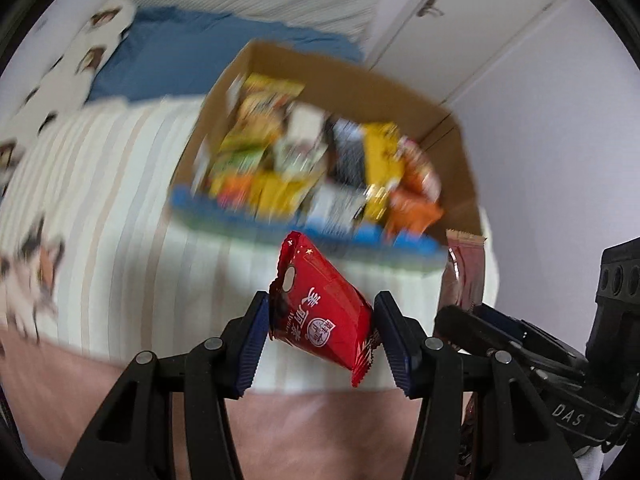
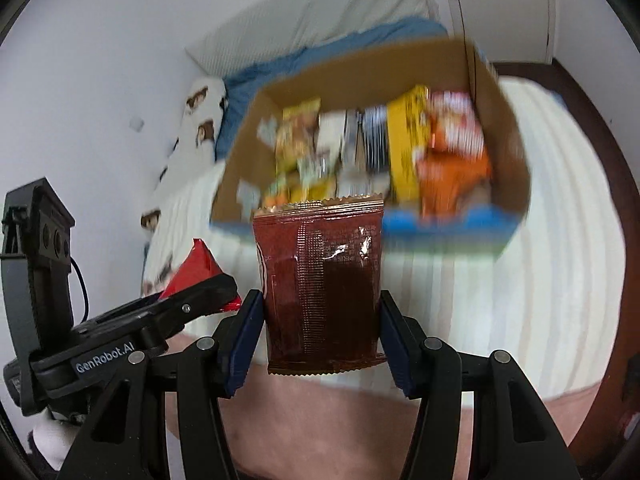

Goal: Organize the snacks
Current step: 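Carry both packs over the cardboard box and lower them inside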

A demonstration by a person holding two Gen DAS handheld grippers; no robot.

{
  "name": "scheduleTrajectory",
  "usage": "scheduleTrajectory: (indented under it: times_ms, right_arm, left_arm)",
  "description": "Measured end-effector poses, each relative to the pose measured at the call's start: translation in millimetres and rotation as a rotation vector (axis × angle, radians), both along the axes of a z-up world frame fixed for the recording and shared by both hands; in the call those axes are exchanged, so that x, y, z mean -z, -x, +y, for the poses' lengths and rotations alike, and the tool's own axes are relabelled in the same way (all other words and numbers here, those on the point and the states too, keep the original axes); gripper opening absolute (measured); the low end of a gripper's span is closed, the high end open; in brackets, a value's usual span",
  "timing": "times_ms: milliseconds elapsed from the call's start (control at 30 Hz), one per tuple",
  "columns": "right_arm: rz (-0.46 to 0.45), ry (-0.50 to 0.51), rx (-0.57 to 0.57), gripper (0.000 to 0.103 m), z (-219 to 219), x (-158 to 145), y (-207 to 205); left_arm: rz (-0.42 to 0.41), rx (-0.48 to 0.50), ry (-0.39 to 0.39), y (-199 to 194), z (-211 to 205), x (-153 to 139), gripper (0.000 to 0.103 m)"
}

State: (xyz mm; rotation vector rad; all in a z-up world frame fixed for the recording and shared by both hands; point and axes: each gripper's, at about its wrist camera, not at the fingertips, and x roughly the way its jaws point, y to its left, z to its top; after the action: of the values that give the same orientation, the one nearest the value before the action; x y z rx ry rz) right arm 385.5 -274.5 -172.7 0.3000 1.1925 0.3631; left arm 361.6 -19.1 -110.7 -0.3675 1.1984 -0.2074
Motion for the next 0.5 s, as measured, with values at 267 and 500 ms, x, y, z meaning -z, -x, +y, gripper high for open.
scheduleTrajectory:
  times_ms: [267, 500]
  right_arm:
    - [0.028, 0.037, 0.05, 0.059, 17.2, 5.0, -104.8]
    - [0.091, 0.078, 0.059, 0.059, 51.6, 51.3, -172.5]
  left_arm:
    - [0.036, 0.066, -0.126, -113.3, 9.9, -12.7, 0.051]
    - [0.184, 0.087, -0.197, -185.7, 22.6, 42.5, 0.051]
